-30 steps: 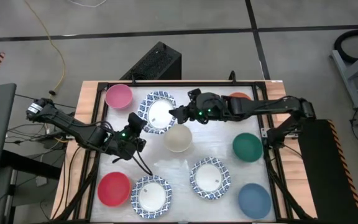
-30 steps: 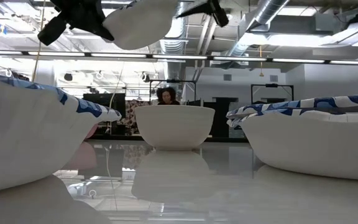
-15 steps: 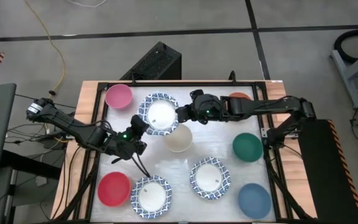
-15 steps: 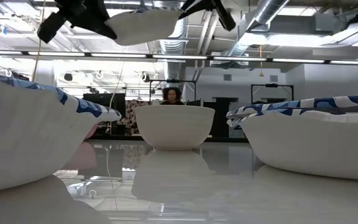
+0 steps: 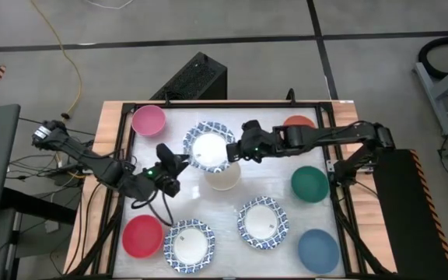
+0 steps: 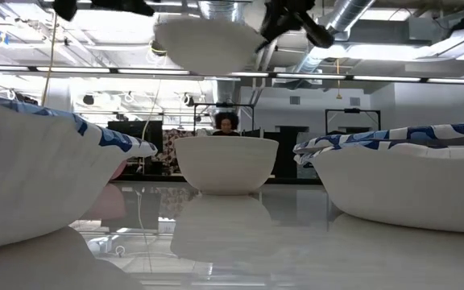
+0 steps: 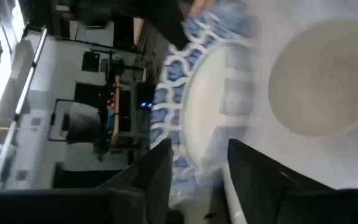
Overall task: Nest bowls inside each other
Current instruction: Stack the white patterned bowl on top of the white patterned bowl
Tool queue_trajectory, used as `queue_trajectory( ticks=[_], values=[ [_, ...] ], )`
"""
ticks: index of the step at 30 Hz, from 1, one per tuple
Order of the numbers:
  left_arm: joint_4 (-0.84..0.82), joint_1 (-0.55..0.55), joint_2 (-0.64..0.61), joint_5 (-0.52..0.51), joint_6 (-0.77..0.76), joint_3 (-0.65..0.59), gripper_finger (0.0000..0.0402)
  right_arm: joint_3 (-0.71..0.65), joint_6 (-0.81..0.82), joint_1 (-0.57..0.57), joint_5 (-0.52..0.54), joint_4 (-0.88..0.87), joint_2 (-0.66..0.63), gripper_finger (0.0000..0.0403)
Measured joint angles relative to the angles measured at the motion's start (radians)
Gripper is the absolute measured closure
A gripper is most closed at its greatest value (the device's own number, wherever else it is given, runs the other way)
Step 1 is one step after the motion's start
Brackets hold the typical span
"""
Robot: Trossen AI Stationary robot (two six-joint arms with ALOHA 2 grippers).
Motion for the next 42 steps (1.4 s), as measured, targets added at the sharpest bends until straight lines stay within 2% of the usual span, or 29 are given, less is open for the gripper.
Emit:
queue_trajectory(
  ticks=[3, 9, 13, 17, 21, 24, 29, 32, 42],
  values=[
    [0.014, -0.025, -0.036, -0.013, -0.103, 0.000, 0.0232, 0.000, 0.032, 0.028, 0.002, -0.069, -0.002, 0.0397],
    [0.016, -0.043, -0.167, 0.002, -0.504, 0.023, 0.0224, 0.000, 0.209, 0.193, 0.056, -0.235, -0.033, 0.0398],
    [0.011, -0.043, -0.285, 0.076, -0.729, 0.022, 0.0223, 0.000, 0.428, 0.359, 0.151, -0.360, -0.045, 0.0398],
    [0.013, -0.043, -0.387, 0.129, -0.861, 0.022, 0.0223, -0.053, 0.727, 0.520, 0.206, -0.456, -0.054, 0.0398],
    [0.001, -0.043, -0.440, 0.146, -0.907, 0.022, 0.0223, -0.137, 0.988, 0.652, 0.257, -0.463, -0.057, 0.0399],
    [-0.017, -0.043, -0.452, 0.147, -0.914, 0.022, 0.0223, -0.205, 1.099, 0.725, 0.271, -0.419, -0.055, 0.0399],
    [-0.033, -0.042, -0.439, 0.134, -0.916, 0.022, 0.0223, -0.325, 1.110, 0.751, 0.277, -0.206, -0.054, 0.0399],
    [-0.034, -0.042, -0.422, 0.134, -0.925, 0.022, 0.0223, -0.382, 1.124, 0.750, 0.279, -0.146, -0.052, 0.0399],
    [-0.035, -0.042, -0.375, 0.134, -0.961, 0.022, 0.0223, -0.384, 1.133, 0.793, 0.280, -0.144, -0.063, 0.0399]
  ],
)
